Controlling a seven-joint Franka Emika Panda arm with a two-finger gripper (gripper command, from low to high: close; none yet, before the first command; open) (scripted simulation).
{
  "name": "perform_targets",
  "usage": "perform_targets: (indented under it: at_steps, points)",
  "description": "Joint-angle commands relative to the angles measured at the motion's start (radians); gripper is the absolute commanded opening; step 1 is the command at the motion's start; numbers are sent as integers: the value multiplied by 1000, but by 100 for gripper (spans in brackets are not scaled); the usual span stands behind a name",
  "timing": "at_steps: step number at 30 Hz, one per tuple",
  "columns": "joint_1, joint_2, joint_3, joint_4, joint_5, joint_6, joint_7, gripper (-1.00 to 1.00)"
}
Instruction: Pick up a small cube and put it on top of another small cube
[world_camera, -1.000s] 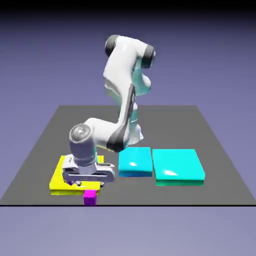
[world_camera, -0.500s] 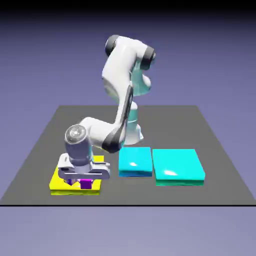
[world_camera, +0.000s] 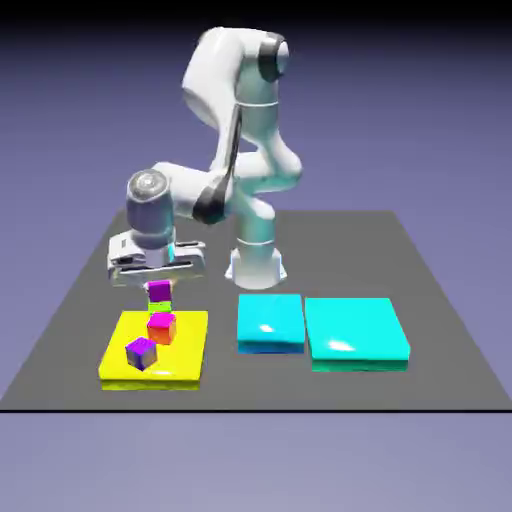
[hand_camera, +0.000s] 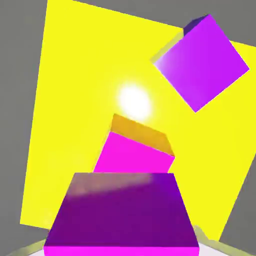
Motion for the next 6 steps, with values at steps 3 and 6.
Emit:
perform_targets:
  at_steps: [3, 6]
  points:
    - [-23, 75, 12, -42, 34, 109, -25, -100]
    - [-14, 45, 7, -25, 19, 66, -14, 100]
